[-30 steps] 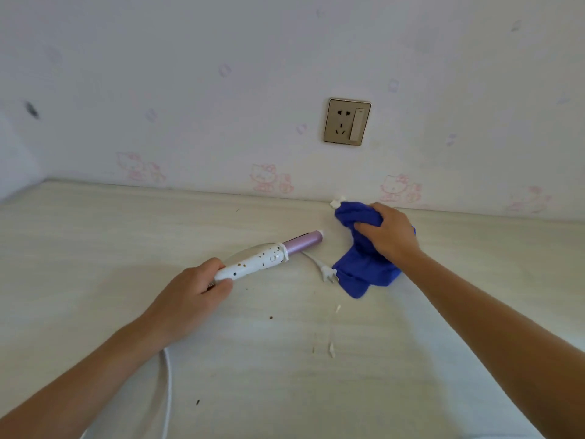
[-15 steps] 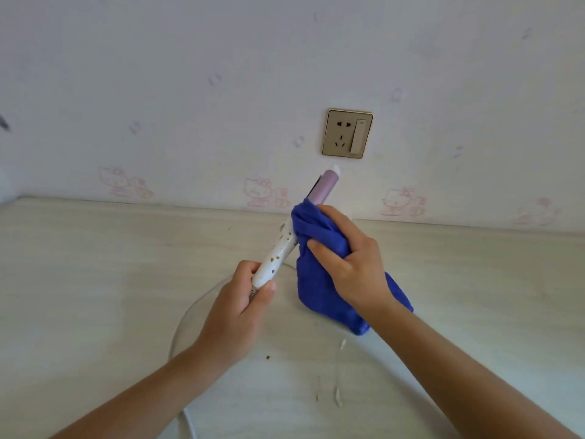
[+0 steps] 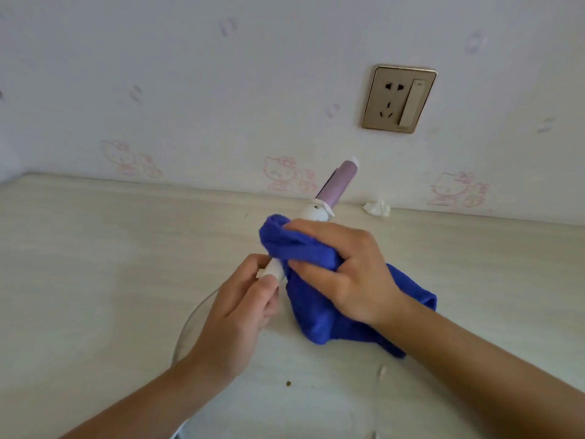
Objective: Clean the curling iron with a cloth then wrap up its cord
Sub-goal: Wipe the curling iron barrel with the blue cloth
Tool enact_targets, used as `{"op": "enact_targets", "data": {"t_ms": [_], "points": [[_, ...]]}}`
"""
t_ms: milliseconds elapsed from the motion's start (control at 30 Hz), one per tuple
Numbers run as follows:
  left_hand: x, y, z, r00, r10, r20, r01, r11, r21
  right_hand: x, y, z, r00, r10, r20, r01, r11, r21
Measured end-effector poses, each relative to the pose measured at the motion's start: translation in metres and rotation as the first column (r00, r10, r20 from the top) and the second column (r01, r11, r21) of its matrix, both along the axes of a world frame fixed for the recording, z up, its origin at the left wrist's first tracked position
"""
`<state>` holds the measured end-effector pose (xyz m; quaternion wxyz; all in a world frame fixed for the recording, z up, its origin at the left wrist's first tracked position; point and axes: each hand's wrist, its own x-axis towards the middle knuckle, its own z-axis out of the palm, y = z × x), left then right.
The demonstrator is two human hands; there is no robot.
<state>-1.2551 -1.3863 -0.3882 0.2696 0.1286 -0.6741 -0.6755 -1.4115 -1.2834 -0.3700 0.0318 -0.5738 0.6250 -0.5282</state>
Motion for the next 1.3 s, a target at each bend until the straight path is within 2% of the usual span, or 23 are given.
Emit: {"op": "enact_targets", "data": {"t_ms": [100,167,200,300,333,400,467,567,633,733,767,833,900,967,1033,1167,1200,1300], "points": [[0.0,-0.002,-0.005,0.999,0.033,0.041,-0.028,0.995,-0.1,-0.024,-0.001,0.011,0.974,-0.188,0.123,0.191,0.982,-0.01],[0.001,-0.001,-0.004,0.999,0.031,0.026,-0.029,0.995,-0.097,-0.023,0.0,0.011,0.974,-0.197,0.114,0.196,0.98,0.018],[0.0,0.0,-0.004,1.0,0.027,0.013,-0.026,0.996,-0.087,-0.018,0.0,0.009,0.984,-0.155,0.091,0.153,0.988,0.03],[-0.001,0.0,-0.005,1.0,0.027,-0.014,-0.027,0.999,0.029,0.009,-0.001,0.0,0.994,0.11,0.003,-0.109,0.989,0.099],[-0.001,-0.001,-0.006,0.999,0.032,-0.005,-0.031,0.999,0.042,0.013,-0.002,-0.001,0.99,0.139,-0.023,-0.136,0.984,0.112],[-0.001,-0.001,-0.006,1.0,0.029,-0.011,-0.029,0.999,0.028,0.006,-0.004,0.007,0.999,0.02,-0.039,-0.018,0.998,0.052],[0.0,-0.001,-0.007,1.0,0.025,-0.01,-0.025,0.999,-0.034,-0.01,-0.004,0.018,0.99,-0.141,0.022,0.141,0.99,-0.007],[0.0,-0.001,-0.007,0.999,0.028,0.015,-0.027,0.996,-0.081,-0.022,-0.001,0.024,0.976,-0.183,0.119,0.184,0.983,0.001],[0.001,-0.001,-0.006,1.0,0.03,-0.003,-0.03,0.998,-0.052,-0.013,0.001,0.018,0.991,-0.104,0.084,0.101,0.994,0.045],[0.001,0.0,-0.006,0.998,0.062,-0.019,-0.062,0.997,0.037,0.011,0.001,0.006,0.989,0.144,0.013,-0.145,0.981,0.132],[0.001,0.0,-0.005,0.997,0.071,-0.009,-0.071,0.997,0.043,0.012,0.0,0.008,0.988,0.154,-0.001,-0.152,0.98,0.125],[0.001,0.002,-0.002,0.998,0.066,-0.021,-0.066,0.998,0.018,0.002,-0.003,0.017,1.0,0.022,-0.013,-0.021,0.999,0.041],[0.002,0.002,-0.002,0.999,0.053,-0.007,-0.053,0.997,-0.064,-0.014,-0.002,0.026,0.991,-0.118,0.057,0.119,0.993,-0.018],[0.002,0.001,-0.003,0.999,0.05,0.009,-0.049,0.993,-0.11,-0.024,-0.001,0.03,0.979,-0.146,0.139,0.149,0.989,-0.013],[0.003,0.001,-0.002,0.999,0.041,-0.003,-0.041,0.995,-0.088,-0.019,0.001,0.024,0.984,-0.116,0.133,0.114,0.993,0.018],[0.002,0.0,-0.005,0.999,0.049,-0.014,-0.048,0.998,0.043,0.009,0.0,0.008,0.989,0.147,0.009,-0.147,0.984,0.105],[0.002,0.0,-0.005,0.999,0.046,-0.005,-0.045,0.998,0.044,0.01,-0.002,0.009,0.992,0.127,-0.011,-0.125,0.988,0.087],[0.001,0.0,-0.003,0.999,0.028,-0.021,-0.028,1.0,-0.012,-0.009,-0.004,0.023,0.994,-0.112,0.014,0.113,0.993,-0.026]]}}
